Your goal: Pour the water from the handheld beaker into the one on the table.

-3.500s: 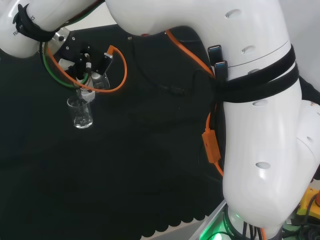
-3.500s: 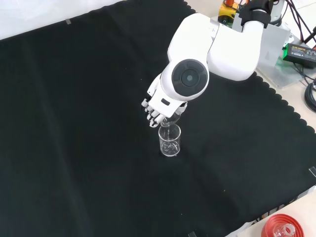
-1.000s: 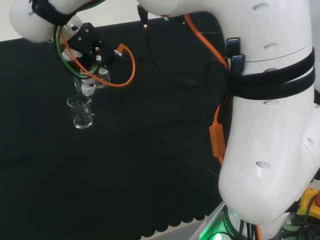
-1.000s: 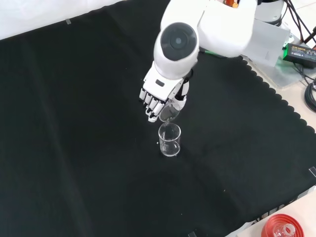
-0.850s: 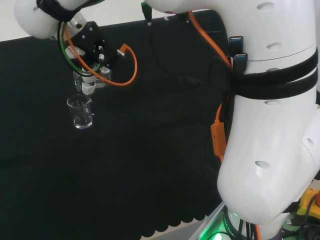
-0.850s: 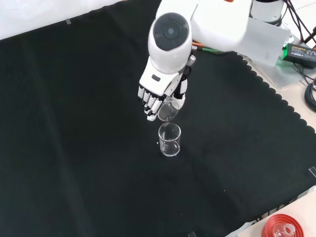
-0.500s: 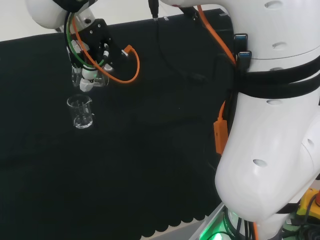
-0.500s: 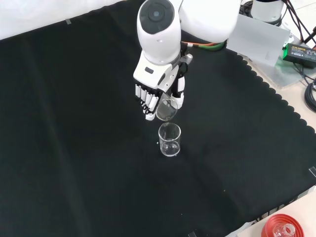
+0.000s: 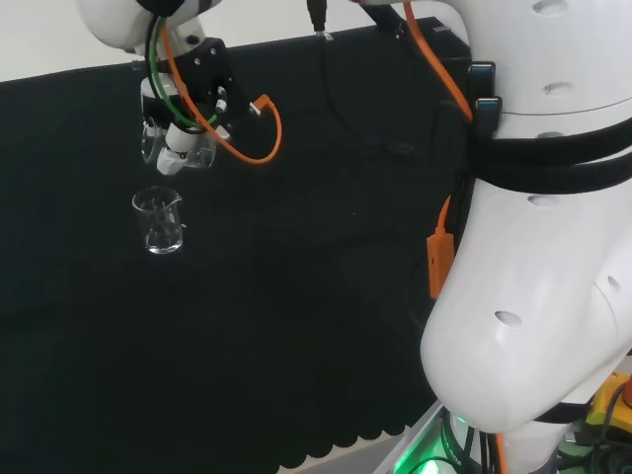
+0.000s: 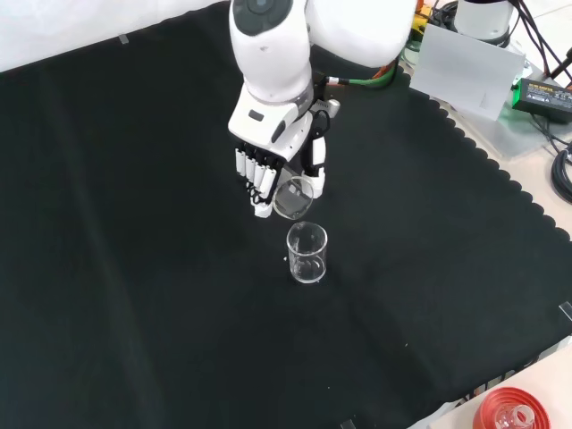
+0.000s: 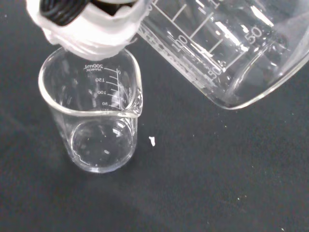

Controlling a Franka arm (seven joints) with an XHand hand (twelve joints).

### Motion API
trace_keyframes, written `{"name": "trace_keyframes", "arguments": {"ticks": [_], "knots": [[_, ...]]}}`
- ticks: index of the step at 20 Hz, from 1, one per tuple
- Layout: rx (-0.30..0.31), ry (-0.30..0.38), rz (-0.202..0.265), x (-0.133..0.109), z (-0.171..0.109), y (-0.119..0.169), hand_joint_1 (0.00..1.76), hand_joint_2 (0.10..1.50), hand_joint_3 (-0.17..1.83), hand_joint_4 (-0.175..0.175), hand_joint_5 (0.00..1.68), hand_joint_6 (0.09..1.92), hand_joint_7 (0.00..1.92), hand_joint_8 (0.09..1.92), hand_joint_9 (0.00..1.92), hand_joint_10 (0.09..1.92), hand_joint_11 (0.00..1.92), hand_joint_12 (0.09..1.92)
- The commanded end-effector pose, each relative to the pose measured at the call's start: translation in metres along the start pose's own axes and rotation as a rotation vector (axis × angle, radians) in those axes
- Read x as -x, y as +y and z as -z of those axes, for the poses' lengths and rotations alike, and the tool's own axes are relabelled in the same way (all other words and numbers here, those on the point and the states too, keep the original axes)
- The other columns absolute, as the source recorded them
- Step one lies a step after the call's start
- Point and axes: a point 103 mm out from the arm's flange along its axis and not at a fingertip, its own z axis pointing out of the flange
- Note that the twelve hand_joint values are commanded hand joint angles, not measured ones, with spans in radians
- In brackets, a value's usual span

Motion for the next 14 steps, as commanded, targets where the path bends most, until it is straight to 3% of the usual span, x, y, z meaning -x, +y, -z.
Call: {"name": "trace_keyframes", "arguments": {"ticks": [1,7,14], "knots": [[0.051,0.086,-0.004,0.015,-0.013,0.001,1.32,1.02,-0.17,-0.175,1.44,0.20,1.56,0.09,1.48,0.09,1.24,0.78],[0.108,0.153,-0.014,0.028,-0.024,0.002,1.32,1.02,-0.17,-0.175,1.44,0.20,1.56,0.09,1.48,0.09,1.24,0.78],[0.151,0.184,-0.019,0.041,-0.034,0.004,1.32,1.02,-0.17,-0.175,1.44,0.20,1.56,0.09,1.48,0.09,1.24,0.78]]}}
